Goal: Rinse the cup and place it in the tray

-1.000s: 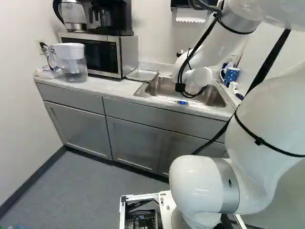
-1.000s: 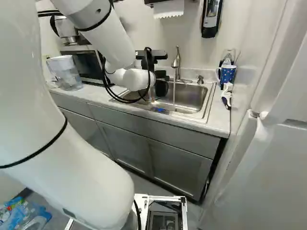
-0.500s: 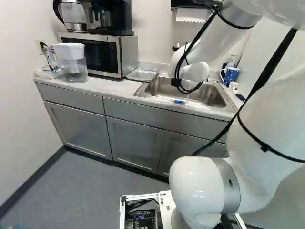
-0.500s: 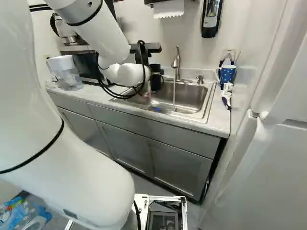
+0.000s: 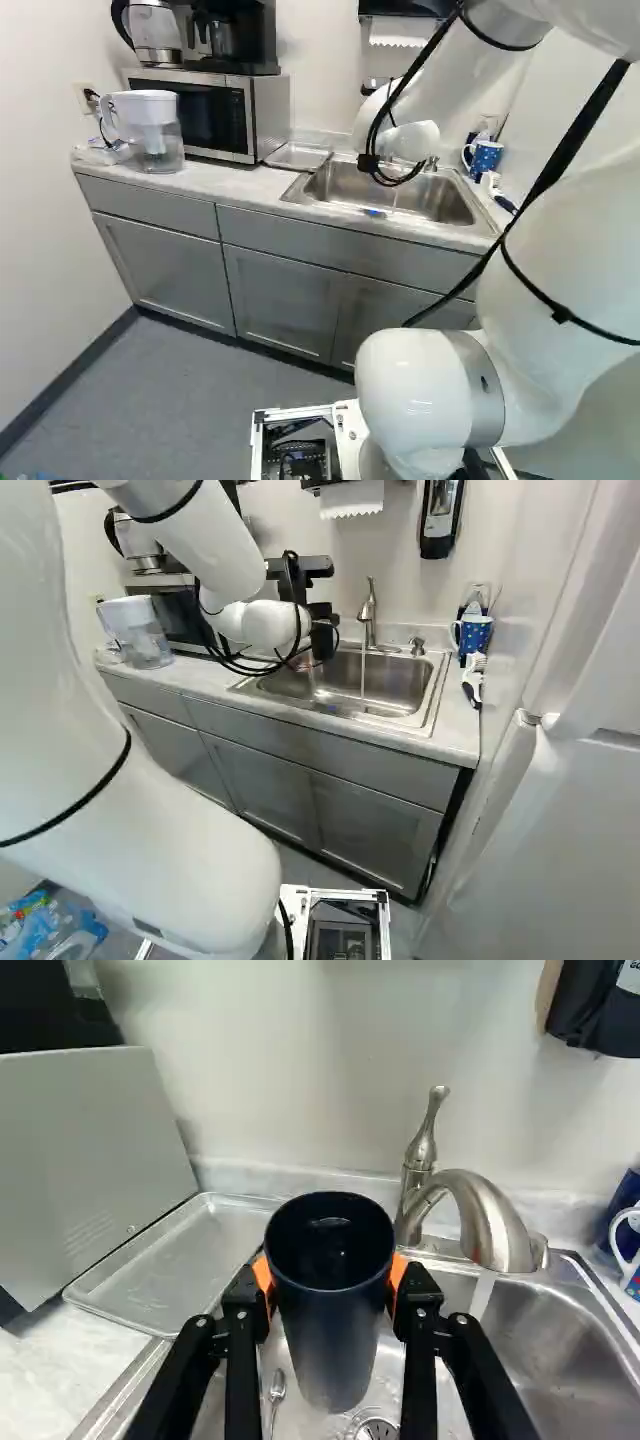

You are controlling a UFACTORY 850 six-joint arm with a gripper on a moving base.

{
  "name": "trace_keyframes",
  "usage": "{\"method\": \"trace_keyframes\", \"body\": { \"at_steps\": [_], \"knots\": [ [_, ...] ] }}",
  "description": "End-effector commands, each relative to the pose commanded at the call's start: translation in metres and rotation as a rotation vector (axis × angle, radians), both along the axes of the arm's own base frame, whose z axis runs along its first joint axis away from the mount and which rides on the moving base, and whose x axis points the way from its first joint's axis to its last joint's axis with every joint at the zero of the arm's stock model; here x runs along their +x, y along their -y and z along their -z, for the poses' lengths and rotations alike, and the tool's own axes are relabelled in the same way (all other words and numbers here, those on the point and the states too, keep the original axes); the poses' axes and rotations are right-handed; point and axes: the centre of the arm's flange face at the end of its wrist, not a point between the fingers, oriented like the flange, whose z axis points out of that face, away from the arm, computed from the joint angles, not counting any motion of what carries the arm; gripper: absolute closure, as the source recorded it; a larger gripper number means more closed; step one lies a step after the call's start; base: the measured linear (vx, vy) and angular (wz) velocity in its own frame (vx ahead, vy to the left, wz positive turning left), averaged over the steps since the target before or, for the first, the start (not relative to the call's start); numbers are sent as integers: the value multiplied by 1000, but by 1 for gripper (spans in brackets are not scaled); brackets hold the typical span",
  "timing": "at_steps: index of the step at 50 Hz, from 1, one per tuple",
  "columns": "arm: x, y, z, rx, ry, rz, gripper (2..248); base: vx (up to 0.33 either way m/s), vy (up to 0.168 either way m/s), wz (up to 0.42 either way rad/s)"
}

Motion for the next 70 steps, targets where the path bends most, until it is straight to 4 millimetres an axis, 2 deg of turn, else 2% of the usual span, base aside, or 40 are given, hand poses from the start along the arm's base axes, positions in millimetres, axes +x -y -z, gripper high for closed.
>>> {"method": "trace_keyframes", "body": {
  "at_steps": [15,28,70],
  "knots": [
    [-2,0,-13,0,0,0,125,0,0,0],
    [-2,0,-13,17,3,3,125,0,0,0],
    [-2,0,-13,429,58,88,125,0,0,0]
  ]
}}
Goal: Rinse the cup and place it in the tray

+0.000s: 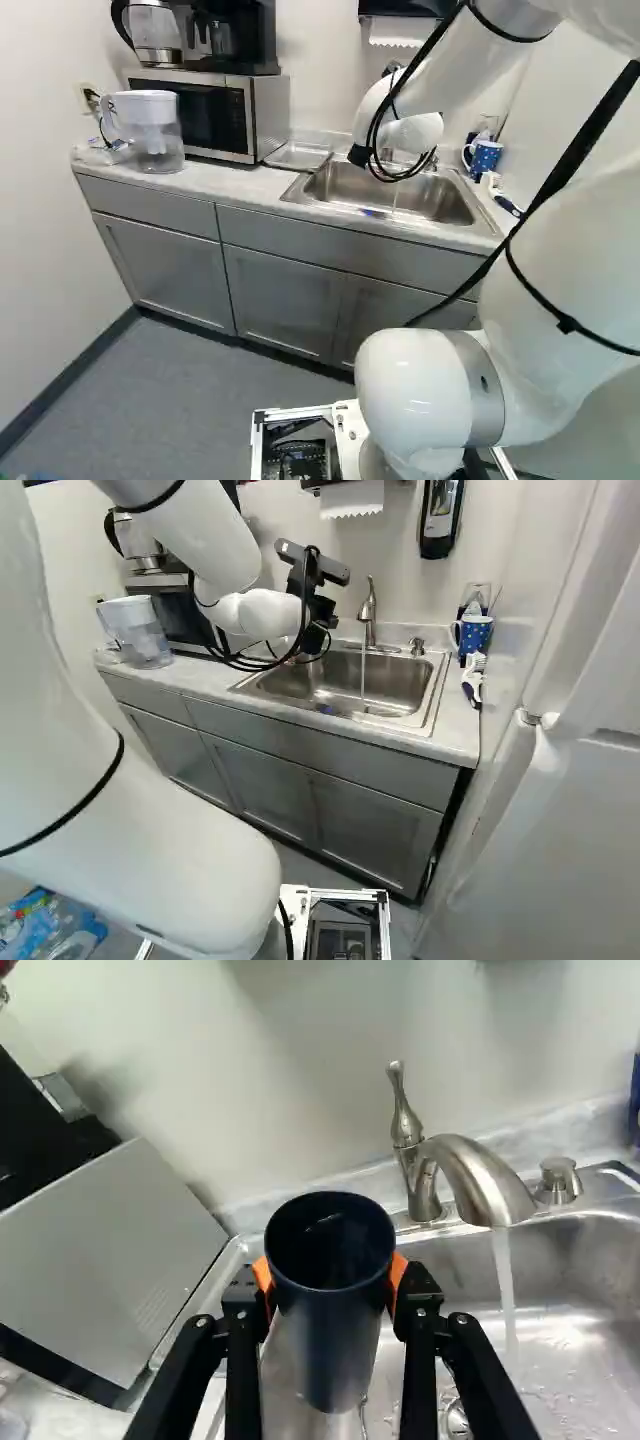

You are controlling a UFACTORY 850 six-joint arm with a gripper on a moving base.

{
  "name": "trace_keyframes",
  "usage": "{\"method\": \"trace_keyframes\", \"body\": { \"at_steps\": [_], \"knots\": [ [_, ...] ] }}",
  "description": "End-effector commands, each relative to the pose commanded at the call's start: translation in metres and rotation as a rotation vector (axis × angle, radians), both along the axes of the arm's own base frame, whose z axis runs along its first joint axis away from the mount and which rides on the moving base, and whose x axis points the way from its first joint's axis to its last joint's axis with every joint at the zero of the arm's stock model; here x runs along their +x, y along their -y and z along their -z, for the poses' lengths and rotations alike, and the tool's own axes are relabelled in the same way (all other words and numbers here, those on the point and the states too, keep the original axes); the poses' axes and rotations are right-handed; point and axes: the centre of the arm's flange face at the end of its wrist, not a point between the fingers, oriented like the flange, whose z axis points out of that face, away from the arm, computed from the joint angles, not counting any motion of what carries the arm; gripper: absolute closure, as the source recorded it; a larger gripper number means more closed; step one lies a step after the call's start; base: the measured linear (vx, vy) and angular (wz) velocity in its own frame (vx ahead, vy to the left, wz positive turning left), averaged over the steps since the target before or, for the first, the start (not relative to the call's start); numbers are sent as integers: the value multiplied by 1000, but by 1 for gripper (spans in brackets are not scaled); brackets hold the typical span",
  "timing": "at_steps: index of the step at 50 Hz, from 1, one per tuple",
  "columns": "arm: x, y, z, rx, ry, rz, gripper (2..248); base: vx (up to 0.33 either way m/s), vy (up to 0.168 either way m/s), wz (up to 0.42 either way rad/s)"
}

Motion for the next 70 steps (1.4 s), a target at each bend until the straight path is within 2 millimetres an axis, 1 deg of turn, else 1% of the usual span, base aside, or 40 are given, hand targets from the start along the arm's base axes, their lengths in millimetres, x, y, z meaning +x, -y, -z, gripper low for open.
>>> {"method": "trace_keyframes", "body": {
  "at_steps": [70],
  "knots": [
    [0,0,0,715,96,146,125,0,0,0]
  ]
}}
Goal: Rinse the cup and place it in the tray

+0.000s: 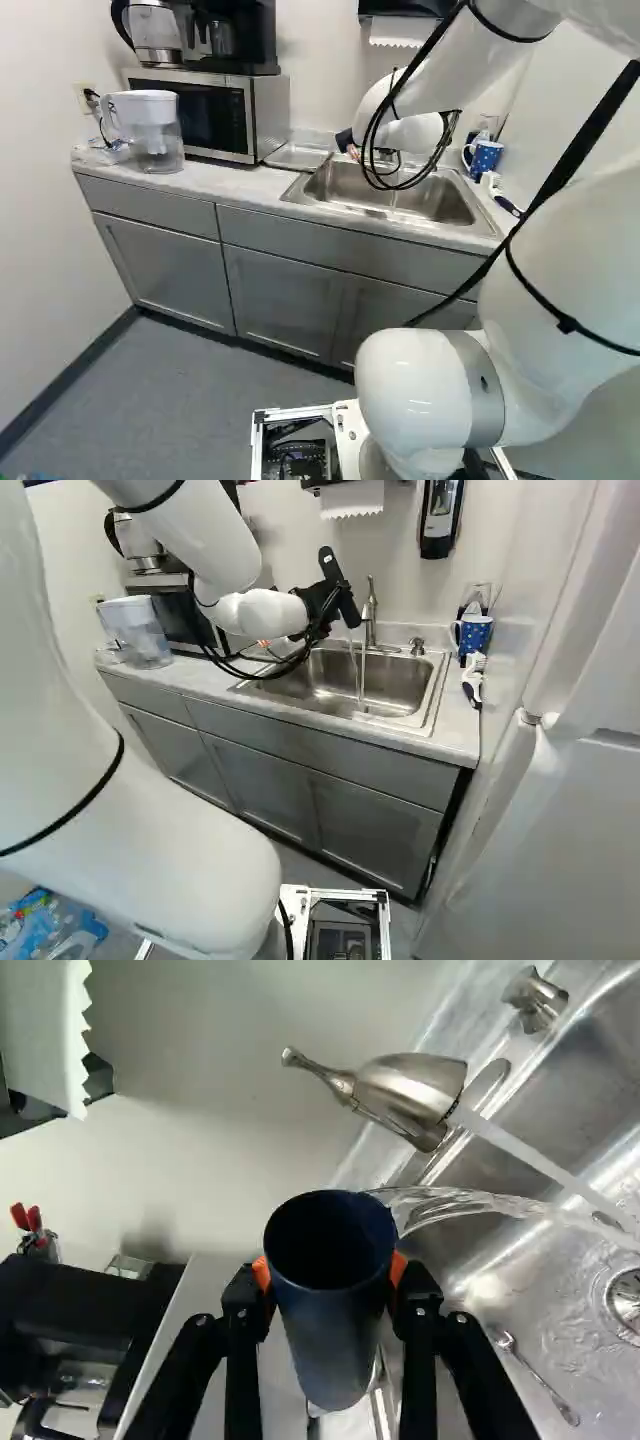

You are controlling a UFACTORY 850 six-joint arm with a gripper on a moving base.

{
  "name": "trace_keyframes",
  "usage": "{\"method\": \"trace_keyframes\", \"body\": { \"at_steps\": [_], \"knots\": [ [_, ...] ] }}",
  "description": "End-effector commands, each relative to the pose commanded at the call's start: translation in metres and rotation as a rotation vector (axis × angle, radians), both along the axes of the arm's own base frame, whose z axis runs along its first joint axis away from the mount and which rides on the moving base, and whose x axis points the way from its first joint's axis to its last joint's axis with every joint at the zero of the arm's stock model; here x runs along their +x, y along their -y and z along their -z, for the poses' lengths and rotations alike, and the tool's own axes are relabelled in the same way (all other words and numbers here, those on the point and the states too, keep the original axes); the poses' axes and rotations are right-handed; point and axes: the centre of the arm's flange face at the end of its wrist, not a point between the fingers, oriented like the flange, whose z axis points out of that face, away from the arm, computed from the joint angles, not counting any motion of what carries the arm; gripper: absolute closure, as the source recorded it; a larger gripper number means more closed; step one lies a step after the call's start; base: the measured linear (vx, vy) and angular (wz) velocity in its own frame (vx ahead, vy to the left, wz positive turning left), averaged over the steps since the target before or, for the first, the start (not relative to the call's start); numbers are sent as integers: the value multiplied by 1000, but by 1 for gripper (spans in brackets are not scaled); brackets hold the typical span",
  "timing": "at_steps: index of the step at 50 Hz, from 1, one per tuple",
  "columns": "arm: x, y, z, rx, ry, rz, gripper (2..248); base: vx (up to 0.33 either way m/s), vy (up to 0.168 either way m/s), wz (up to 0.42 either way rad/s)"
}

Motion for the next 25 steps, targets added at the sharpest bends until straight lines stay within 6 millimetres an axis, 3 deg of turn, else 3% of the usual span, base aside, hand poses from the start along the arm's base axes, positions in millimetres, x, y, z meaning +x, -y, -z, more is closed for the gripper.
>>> {"method": "trace_keyframes", "body": {
  "at_steps": [25],
  "knots": [
    [0,0,0,255,34,52,125,0,0,0]
  ]
}}
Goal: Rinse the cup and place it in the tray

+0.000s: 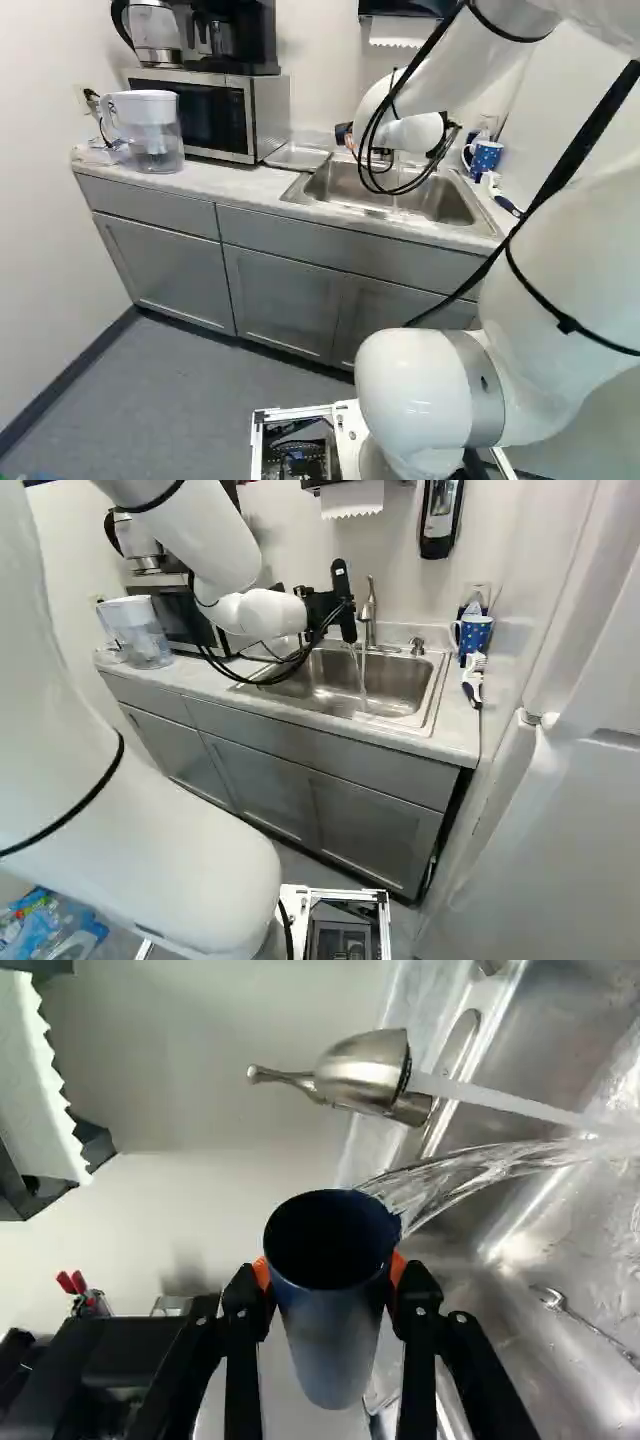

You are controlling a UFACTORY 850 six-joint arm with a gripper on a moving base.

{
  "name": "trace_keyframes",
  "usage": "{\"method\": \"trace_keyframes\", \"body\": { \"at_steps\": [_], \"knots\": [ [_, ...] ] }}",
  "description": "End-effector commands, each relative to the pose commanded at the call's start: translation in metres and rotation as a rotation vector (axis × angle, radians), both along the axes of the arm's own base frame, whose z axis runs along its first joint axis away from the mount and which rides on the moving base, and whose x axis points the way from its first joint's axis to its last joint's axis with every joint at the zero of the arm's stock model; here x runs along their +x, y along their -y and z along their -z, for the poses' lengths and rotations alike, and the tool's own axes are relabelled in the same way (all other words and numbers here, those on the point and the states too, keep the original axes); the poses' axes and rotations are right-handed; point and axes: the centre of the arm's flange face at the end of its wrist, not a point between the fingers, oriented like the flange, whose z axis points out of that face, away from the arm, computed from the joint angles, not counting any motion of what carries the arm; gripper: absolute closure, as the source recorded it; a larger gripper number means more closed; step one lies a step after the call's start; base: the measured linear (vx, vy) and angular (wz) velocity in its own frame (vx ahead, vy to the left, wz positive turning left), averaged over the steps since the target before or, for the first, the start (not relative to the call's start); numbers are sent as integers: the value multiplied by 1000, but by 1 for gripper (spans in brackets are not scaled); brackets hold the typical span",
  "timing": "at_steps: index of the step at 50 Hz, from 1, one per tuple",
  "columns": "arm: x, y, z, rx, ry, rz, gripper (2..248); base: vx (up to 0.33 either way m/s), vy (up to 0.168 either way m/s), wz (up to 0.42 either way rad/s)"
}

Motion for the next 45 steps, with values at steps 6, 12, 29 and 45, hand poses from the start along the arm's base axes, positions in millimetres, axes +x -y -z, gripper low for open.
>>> {"method": "trace_keyframes", "body": {
  "at_steps": [6,12,29,45],
  "knots": [
    [0,0,0,61,8,12,125,0,0,0],
    [0,0,0,122,16,25,125,0,0,0],
    [0,0,0,296,40,60,125,0,0,0],
    [0,0,0,388,52,79,125,0,0,0]
  ]
}}
